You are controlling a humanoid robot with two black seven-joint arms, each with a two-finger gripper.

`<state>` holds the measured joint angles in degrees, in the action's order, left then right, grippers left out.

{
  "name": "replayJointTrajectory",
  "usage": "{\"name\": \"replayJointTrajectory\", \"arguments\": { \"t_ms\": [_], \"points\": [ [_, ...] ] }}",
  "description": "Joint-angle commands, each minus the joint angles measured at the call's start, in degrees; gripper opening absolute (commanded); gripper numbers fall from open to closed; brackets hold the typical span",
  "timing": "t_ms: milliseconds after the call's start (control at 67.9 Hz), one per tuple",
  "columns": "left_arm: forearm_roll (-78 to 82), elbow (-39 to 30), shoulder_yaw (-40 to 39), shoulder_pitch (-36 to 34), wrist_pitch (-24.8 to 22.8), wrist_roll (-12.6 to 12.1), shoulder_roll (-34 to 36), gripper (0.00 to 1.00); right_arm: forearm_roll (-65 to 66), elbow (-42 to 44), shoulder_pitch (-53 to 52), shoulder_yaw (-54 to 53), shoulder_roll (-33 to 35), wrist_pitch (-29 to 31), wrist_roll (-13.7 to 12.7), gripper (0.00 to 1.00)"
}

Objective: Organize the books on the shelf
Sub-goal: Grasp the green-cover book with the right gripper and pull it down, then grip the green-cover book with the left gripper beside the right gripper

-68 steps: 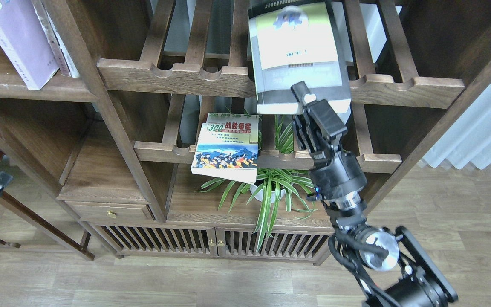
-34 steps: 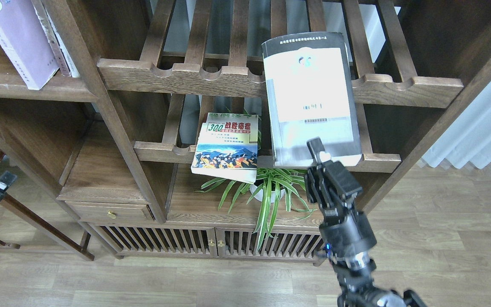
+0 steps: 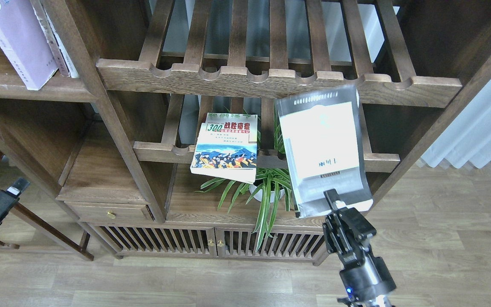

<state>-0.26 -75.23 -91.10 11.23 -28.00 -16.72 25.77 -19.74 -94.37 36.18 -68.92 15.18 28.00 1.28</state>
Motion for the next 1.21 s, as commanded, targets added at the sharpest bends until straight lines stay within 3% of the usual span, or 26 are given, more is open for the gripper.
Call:
{"name": "replayJointTrajectory", "arguments": {
  "t_ms": [0,294,736,986,1192],
  "points": [
    [0.0,0.0,0.6,0.1,0.0,-0.1,-0.5,0.91,-2.4,1.6,0.7,-0.1,2.0,0.0,0.0,0.06],
    [-0.2,0.4,5.1,0.5,0.0,0.2,-1.5,0.91,-4.1,5.5,0.5,1.2,4.0,0.0,0.0,0.06],
    [-3.2,4.7,17.7,-0.2,0.0,1.5,-5.6,0.91,-1.0,12.5,-7.8,11.4,-0.8,0.0,-0.8,0.06],
    [-12.2,6.2,27.5,-2.1,0.0,1.9,-7.2,0.91,0.0,20.5,-12.9,16.1,-9.2,0.0,-4.4,0.06],
    [-15.0,6.2,31.6,-2.5,0.0,2.9,-9.2,0.91,1.7,23.4,-14.5,17.0,-12.5,0.0,-5.8,0.06]
  ]
}}
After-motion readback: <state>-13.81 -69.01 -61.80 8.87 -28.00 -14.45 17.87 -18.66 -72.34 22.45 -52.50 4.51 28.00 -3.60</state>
